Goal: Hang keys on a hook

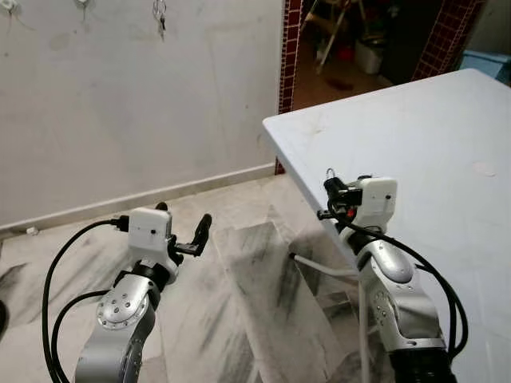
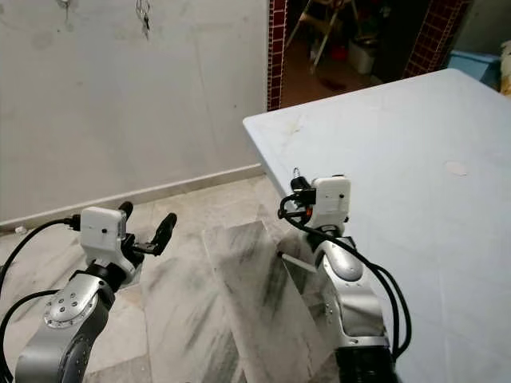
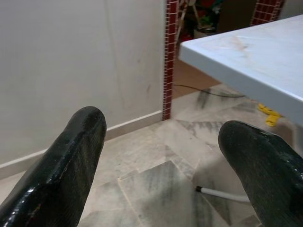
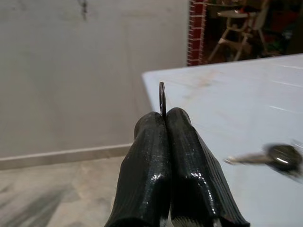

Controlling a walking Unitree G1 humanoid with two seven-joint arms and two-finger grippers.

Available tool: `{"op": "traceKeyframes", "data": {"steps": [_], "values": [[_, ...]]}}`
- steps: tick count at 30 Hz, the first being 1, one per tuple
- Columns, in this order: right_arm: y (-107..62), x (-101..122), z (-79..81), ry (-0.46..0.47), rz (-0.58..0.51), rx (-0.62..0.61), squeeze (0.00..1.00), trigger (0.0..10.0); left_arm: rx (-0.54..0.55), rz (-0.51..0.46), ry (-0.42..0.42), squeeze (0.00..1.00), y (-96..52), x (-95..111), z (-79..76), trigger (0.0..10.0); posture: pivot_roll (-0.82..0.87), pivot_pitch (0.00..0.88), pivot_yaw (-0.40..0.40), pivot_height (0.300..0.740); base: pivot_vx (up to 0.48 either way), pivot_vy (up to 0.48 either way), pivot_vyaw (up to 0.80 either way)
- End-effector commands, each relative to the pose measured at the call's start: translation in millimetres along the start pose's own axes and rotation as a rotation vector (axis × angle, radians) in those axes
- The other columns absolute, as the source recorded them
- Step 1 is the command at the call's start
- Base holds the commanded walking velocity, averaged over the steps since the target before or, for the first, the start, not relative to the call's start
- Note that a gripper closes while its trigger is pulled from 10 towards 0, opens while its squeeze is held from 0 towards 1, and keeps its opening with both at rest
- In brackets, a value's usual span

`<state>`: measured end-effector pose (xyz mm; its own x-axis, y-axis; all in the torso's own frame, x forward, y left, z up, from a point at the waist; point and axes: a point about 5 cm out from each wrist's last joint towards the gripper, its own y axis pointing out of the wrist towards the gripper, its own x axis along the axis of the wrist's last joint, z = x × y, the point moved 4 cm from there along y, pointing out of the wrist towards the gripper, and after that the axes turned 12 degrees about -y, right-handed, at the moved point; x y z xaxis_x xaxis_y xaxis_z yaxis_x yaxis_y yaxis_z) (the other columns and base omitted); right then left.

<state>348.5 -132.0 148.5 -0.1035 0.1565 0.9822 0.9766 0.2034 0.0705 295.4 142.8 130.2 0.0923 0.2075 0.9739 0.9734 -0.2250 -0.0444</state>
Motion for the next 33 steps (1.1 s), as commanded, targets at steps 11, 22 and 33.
{"op": "traceKeyframes", "data": {"steps": [11,22,33], "values": [[3.6,7.1,4.9,-0.054,-0.038,0.002,0.0,10.0,0.048,0.001,0.006,0.0,-1.3,7.6,10.5,10.0,0.05,0.074,0.032,0.74,0.0,0.476,0.0],[3.5,0.9,-5.6,-0.075,-0.003,-0.046,0.0,10.0,0.094,-0.029,-0.011,0.0,3.7,11.5,18.1,10.0,0.05,0.075,0.031,0.74,0.0,0.476,0.0],[4.8,2.0,-5.3,-0.078,-0.008,-0.042,0.0,10.0,0.087,-0.073,-0.002,0.0,7.1,18.5,20.9,10.0,0.04,0.075,0.037,0.74,0.0,0.033,0.0]]}}
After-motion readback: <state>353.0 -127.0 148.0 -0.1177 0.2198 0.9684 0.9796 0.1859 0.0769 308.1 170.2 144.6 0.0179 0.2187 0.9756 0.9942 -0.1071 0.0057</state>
